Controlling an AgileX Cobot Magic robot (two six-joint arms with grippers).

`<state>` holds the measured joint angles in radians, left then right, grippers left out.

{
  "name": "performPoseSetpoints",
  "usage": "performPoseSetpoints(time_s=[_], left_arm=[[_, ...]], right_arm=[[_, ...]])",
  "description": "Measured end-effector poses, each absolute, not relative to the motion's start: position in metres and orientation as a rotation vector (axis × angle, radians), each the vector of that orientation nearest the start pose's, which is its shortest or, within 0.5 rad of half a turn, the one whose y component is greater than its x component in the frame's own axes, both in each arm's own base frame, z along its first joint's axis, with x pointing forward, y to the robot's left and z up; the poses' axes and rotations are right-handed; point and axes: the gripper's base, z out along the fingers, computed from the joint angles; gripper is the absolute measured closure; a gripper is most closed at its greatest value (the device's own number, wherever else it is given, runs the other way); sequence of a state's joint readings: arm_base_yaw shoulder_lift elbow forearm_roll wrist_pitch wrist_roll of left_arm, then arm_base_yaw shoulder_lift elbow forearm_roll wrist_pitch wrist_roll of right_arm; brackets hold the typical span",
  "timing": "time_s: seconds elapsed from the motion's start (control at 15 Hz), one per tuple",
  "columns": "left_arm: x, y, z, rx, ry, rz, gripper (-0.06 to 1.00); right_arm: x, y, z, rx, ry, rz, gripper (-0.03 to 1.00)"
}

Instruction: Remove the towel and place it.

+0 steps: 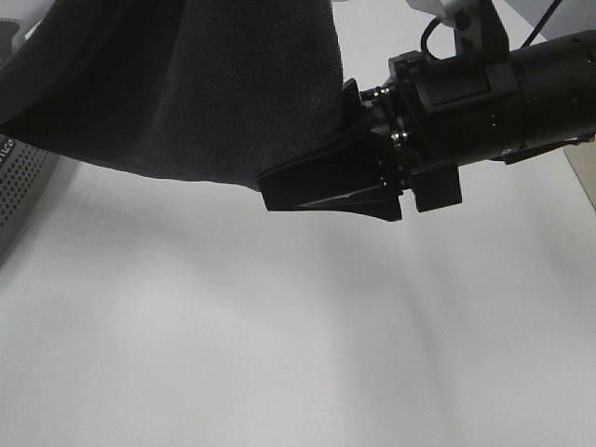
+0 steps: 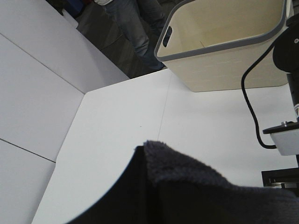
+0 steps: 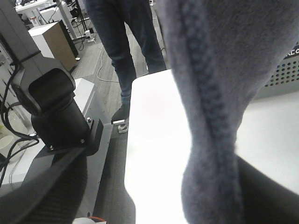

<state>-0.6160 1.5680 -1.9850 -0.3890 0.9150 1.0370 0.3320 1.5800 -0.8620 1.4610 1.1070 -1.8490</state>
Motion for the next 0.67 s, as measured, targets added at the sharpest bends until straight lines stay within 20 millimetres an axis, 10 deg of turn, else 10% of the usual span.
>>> performPoseSetpoints(time_s=[0.67], left_arm=[[0.2511,-0.2126,0.5082,1.443,1.362,-0.193,0.94]], right_arm=[[0.2429,0.1695,0.2446,-1.275,1.686,1.19,0.8]])
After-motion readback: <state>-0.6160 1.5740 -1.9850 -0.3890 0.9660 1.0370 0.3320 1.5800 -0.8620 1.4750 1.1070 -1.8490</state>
